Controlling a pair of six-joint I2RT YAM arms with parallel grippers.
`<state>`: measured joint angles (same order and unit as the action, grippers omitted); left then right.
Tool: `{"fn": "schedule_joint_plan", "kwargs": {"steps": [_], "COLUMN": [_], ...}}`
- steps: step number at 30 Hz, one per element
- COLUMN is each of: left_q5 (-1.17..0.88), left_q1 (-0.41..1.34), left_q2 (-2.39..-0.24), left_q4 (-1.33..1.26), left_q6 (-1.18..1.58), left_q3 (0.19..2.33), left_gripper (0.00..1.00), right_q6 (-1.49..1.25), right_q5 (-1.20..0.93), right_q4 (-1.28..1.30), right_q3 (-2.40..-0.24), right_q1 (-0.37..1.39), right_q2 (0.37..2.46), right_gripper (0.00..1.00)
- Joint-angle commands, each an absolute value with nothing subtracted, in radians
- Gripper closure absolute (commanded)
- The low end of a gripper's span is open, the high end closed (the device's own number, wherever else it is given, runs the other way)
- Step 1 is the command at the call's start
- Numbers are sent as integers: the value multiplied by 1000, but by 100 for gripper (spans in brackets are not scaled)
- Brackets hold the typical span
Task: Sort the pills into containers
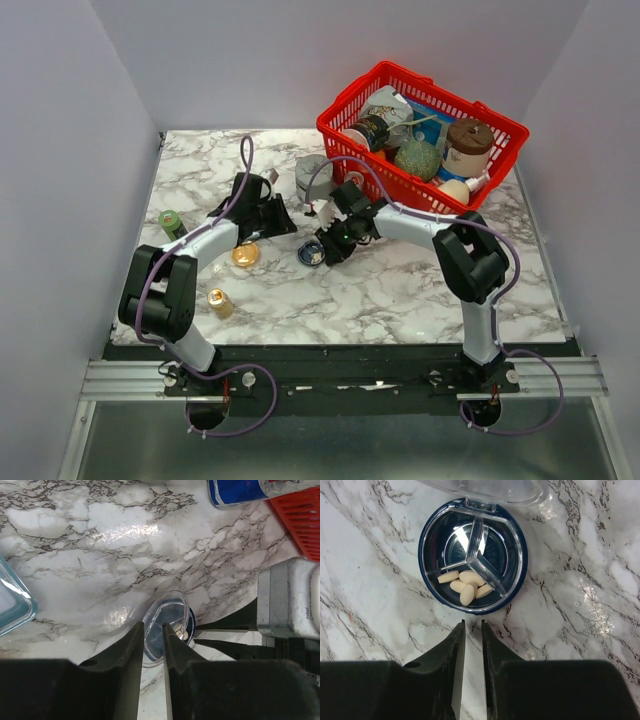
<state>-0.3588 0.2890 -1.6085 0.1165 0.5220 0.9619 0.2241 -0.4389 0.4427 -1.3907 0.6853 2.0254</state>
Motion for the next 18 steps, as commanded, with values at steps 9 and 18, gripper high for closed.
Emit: {"fn": "schedule_joint_plan", "kwargs": {"steps": [9,18], "left_q5": [-410,-367], "left_q1": [330,353], "left_q2": [-1611,-1629], "left_q4": [48,69], "left_q6": [560,552], "left_q3": [916,914], "left_gripper": [71,72], "right_q6": [183,184], "right_q5": [-451,-460], "right_q4": [445,439], "right_q3": [-1437,-1433], "right_q1": [687,687], "right_q2": [2069,2057], "right_gripper": [73,73]}}
